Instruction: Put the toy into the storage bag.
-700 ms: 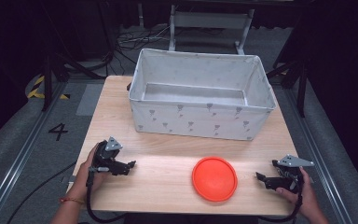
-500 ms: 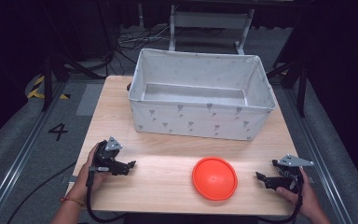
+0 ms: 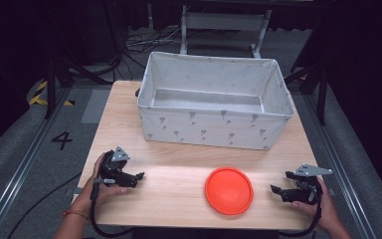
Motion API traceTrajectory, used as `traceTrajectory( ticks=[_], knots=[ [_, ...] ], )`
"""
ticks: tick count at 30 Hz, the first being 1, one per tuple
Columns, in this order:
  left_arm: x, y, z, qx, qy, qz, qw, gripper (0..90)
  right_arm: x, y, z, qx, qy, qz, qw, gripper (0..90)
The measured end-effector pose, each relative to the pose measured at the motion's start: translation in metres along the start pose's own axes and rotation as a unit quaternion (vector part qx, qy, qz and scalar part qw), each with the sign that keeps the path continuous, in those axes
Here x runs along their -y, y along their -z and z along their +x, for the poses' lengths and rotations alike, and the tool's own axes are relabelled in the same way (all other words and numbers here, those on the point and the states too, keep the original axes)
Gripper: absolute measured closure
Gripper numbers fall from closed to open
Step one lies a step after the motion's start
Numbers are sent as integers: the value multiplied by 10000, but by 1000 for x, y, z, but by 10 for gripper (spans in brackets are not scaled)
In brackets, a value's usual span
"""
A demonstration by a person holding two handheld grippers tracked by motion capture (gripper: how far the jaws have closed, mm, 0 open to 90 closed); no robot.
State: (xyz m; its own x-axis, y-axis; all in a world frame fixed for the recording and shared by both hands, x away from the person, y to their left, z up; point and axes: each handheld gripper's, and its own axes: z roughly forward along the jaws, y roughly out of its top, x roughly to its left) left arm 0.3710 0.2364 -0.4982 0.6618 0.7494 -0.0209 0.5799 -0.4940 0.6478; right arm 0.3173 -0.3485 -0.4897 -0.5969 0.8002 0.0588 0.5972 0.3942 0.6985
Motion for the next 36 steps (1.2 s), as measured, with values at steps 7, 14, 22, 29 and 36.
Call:
traceTrajectory(
  ticks=[7, 14, 22, 29, 36],
  knots=[
    [0, 0, 1, 37, -26, -16, 10000, 1, -24, -6, 26, -259, 272, 2, 9993, 217],
    [0, 0, 1, 41, -25, -19, 10000, 1, -44, -25, 54, -789, 804, 212, 9934, 235],
    [0, 0, 1, 28, -19, -15, 10000, 2, -66, -54, 61, -1133, 978, 331, 9882, 195],
    [0, 0, 1, 33, -21, -15, 10000, 2, -69, -71, 68, -1245, 1059, 524, 9852, 191],
    [0, 0, 1, 34, -19, -5, 10000, 2, -62, -68, 68, -1107, 1058, 466, 9871, 172]
  ],
)
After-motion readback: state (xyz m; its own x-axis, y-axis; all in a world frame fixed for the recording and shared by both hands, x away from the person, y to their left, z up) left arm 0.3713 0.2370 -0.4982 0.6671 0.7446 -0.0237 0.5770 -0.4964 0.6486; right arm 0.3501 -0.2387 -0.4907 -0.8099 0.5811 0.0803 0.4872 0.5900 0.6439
